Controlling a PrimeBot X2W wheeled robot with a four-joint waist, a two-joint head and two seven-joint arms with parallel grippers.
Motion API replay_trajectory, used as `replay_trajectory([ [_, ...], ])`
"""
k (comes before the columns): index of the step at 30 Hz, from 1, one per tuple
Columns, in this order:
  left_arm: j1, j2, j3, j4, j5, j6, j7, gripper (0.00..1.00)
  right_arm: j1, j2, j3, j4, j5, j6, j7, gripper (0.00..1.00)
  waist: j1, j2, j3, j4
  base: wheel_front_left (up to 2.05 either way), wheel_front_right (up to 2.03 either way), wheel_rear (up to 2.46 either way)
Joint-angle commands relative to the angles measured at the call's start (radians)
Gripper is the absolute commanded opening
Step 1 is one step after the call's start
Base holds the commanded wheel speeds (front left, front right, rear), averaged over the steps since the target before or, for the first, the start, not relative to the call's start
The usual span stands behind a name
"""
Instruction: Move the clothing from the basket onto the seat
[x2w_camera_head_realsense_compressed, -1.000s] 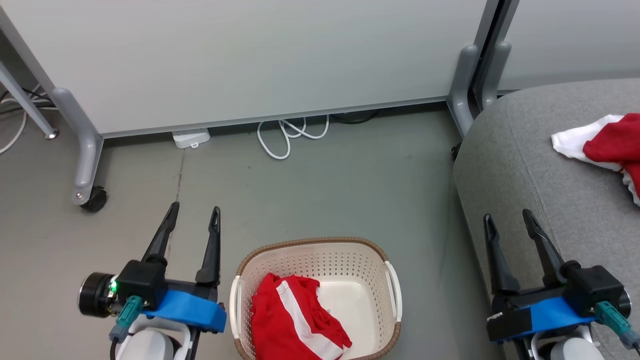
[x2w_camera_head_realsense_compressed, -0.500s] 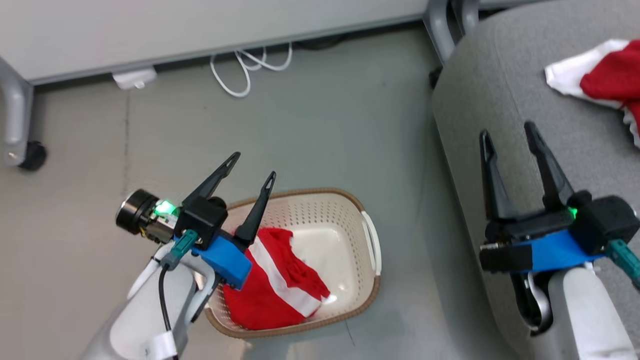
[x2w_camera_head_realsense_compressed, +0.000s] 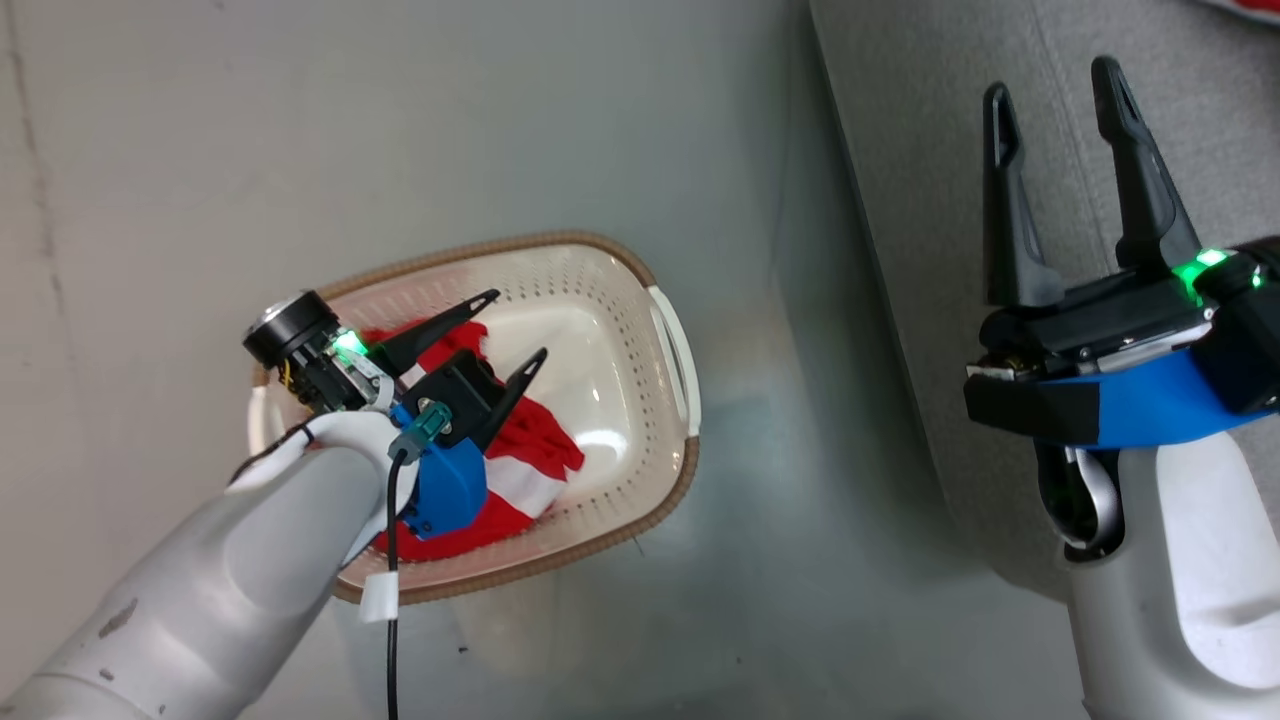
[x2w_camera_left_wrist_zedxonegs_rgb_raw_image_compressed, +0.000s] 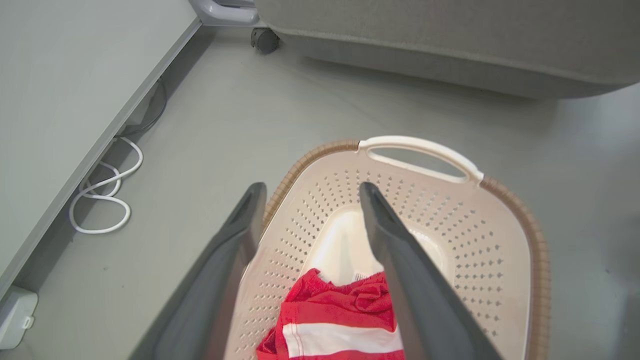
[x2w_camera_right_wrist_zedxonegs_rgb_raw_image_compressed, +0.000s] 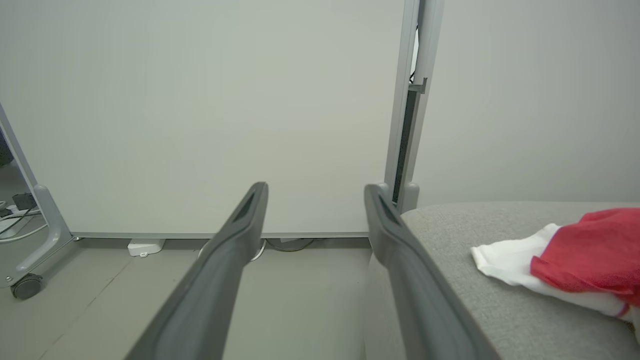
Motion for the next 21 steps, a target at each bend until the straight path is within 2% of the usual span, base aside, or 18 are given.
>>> replay_trajectory([
  [1,-0.043,0.007,-0.040,0.028,-0.012,-0.001,-0.003,1.00,-0.028,0.001,0.004,-0.008,0.005,0.000,0.000,1.00,-0.0003,0.0000,0.086,-0.044,0.00,0.00,0.00],
  [4,-0.103,0.011,-0.167,0.106,-0.044,-0.001,-0.002,1.00,-0.055,0.001,0.016,-0.023,0.012,0.000,0.000,1.00,-0.0003,0.0000,0.140,-0.060,0.00,0.00,0.00],
  [7,-0.149,0.012,-0.237,0.160,-0.064,-0.001,0.002,1.00,-0.076,0.001,0.025,-0.038,0.017,0.000,0.000,1.00,-0.0003,0.0000,0.189,-0.078,0.00,0.00,0.00],
  [11,-0.174,0.013,-0.260,0.207,-0.027,-0.001,0.029,1.00,-0.098,0.001,0.032,-0.062,0.023,0.000,0.000,1.00,-0.0003,0.0000,0.256,-0.097,0.00,0.00,0.00],
  [15,-0.154,0.013,-0.261,0.235,0.085,-0.001,0.088,1.00,-0.116,0.001,0.042,-0.087,0.025,0.000,0.000,1.00,-0.0003,0.0000,0.311,-0.115,0.00,0.00,0.00],
  [21,-0.171,0.018,-0.261,0.306,0.178,-0.001,0.156,1.00,-0.133,0.001,0.056,-0.130,0.028,0.000,0.000,1.00,-0.0003,0.0000,0.380,-0.130,0.00,0.00,0.00],
])
